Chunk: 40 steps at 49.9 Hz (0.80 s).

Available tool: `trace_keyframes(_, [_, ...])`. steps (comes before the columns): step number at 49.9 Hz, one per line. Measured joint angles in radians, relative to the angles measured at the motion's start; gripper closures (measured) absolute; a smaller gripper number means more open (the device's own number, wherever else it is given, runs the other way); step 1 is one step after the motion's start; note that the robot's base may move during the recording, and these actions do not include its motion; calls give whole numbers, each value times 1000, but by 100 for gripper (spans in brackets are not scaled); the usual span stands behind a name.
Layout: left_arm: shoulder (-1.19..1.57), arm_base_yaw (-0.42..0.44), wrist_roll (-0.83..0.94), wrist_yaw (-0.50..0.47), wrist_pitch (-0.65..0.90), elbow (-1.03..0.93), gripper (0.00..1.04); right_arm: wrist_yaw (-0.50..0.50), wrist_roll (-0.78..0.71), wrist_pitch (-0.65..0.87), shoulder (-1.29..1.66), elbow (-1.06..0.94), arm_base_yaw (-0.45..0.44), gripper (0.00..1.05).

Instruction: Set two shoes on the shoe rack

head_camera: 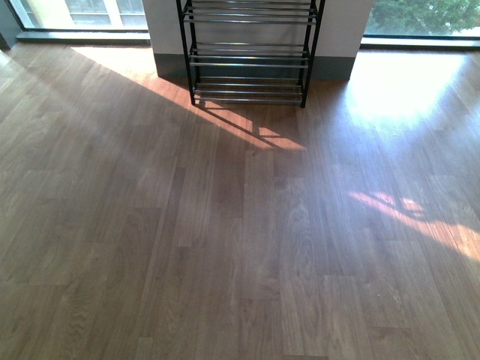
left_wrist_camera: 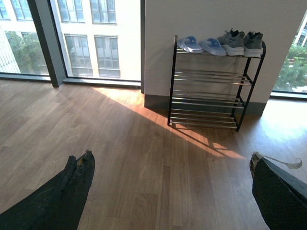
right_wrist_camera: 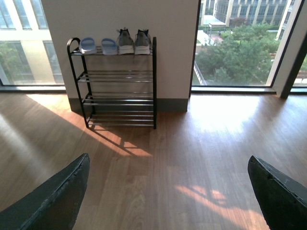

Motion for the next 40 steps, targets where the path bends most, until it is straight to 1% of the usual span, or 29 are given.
trace_keyframes(40, [0, 0, 0, 0, 0, 0, 9, 0, 0, 0, 0, 0, 0, 9])
